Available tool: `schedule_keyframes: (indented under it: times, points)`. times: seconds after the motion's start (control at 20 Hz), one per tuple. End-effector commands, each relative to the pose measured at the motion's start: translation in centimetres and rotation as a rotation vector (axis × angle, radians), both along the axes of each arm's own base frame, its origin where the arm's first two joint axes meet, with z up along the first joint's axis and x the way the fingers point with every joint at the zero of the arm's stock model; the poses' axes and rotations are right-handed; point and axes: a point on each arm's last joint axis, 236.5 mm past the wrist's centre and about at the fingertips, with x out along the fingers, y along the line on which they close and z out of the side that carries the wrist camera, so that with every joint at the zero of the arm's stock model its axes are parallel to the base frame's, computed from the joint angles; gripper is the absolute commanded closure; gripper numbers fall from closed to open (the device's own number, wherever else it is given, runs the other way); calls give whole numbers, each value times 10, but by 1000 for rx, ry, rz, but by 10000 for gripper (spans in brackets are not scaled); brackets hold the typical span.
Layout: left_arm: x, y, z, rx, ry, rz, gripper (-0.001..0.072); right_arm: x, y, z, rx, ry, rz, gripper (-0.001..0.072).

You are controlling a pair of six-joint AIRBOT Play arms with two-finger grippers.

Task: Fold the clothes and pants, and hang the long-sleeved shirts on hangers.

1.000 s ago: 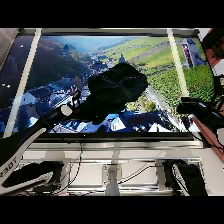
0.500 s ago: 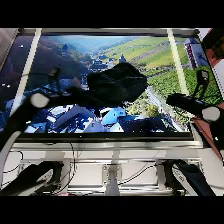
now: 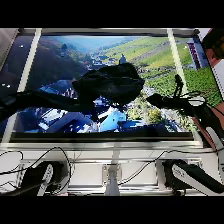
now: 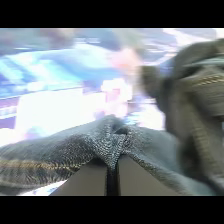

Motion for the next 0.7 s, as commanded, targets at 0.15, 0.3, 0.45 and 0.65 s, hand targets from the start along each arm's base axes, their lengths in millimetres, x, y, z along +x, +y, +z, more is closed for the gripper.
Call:
schedule_keyframes:
  times: [0.15, 0.3, 0.45, 0.65]
  points:
    - [-41, 107, 0, 184, 69, 384, 683, 44, -17, -4, 63, -47, -196, 357]
    - [-55, 131, 0, 175, 76, 485, 683, 75, -25, 11, 27, -116, -189, 356]
    - [-63, 149, -2, 180, 86, 546, 683, 114, -27, 12, 10, -135, -165, 314]
    - [-55, 172, 10, 180, -1, 612, 684, 143, -19, -7, 60, -71, -142, 261]
